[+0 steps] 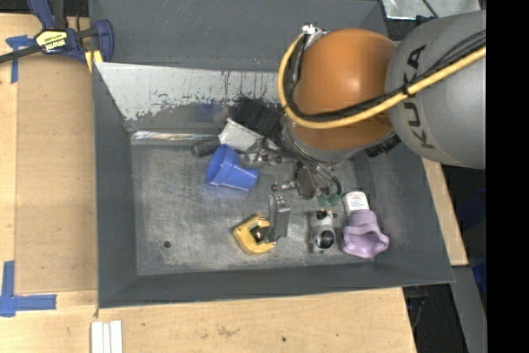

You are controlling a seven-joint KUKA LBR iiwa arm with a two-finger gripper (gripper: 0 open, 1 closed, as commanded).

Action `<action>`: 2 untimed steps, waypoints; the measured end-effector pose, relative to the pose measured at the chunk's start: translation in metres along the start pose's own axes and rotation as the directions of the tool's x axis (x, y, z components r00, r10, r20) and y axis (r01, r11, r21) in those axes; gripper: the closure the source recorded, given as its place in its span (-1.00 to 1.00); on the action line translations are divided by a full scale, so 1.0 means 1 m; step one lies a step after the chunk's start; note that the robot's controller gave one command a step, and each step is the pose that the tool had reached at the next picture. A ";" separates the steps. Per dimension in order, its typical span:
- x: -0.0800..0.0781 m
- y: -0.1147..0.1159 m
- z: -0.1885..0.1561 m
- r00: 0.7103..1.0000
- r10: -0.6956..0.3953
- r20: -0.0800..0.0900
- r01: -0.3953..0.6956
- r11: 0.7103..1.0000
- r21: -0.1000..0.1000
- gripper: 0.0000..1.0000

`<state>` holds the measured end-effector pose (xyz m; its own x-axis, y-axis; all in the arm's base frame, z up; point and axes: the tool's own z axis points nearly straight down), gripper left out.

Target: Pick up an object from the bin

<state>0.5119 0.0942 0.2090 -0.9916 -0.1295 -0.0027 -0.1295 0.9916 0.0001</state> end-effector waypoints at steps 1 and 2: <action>0.000 0.000 0.000 1.000 0.000 0.000 0.000 1.000 0.000 -1.00; -0.008 -0.004 0.033 1.000 0.003 0.011 -0.003 1.000 -0.001 -1.00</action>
Offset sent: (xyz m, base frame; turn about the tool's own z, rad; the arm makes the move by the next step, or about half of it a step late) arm 0.0214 -0.0146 -0.1390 0.0132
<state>0.5201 0.0915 0.1758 -0.9918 -0.1270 -0.0136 -0.1270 0.9919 0.0010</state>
